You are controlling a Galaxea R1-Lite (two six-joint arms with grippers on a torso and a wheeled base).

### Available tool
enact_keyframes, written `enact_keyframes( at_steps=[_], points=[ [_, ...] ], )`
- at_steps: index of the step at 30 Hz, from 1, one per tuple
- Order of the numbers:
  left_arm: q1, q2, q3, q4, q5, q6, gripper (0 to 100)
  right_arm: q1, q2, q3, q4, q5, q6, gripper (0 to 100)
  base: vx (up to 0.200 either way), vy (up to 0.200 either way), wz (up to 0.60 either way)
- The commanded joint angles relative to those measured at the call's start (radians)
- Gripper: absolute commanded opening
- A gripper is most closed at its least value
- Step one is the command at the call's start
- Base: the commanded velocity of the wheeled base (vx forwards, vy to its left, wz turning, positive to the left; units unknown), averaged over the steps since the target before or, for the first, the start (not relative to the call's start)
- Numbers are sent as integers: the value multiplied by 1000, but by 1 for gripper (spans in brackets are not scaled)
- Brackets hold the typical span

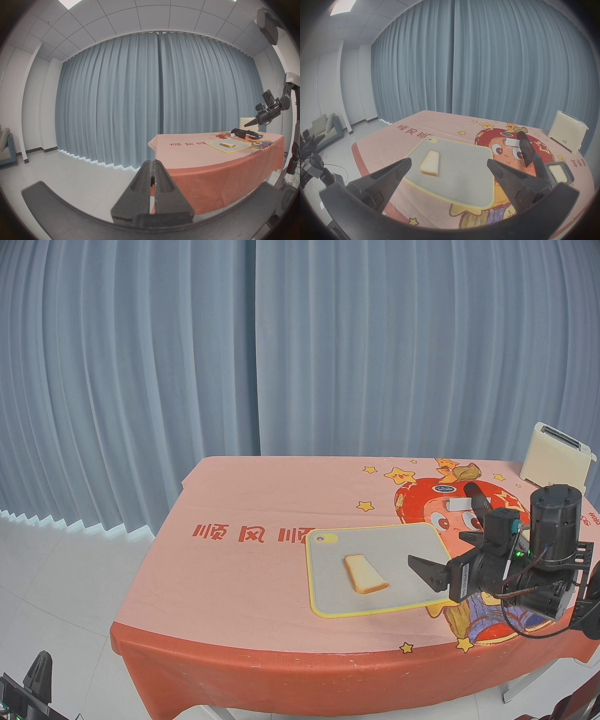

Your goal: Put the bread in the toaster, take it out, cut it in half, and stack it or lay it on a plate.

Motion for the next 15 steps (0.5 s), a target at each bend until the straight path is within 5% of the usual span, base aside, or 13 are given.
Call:
enact_keyframes(
  at_steps=[1,6,15],
  points=[
    [2,0,18,0,0,0,0,7,61,-80,47,-3,-2,100,0,0,0],
    [0,0,18,0,0,0,0,36,78,-180,199,-3,9,100,0,0,0],
    [2,0,18,0,0,0,0,59,196,-307,223,-20,50,100,0,0,0]
  ],
)
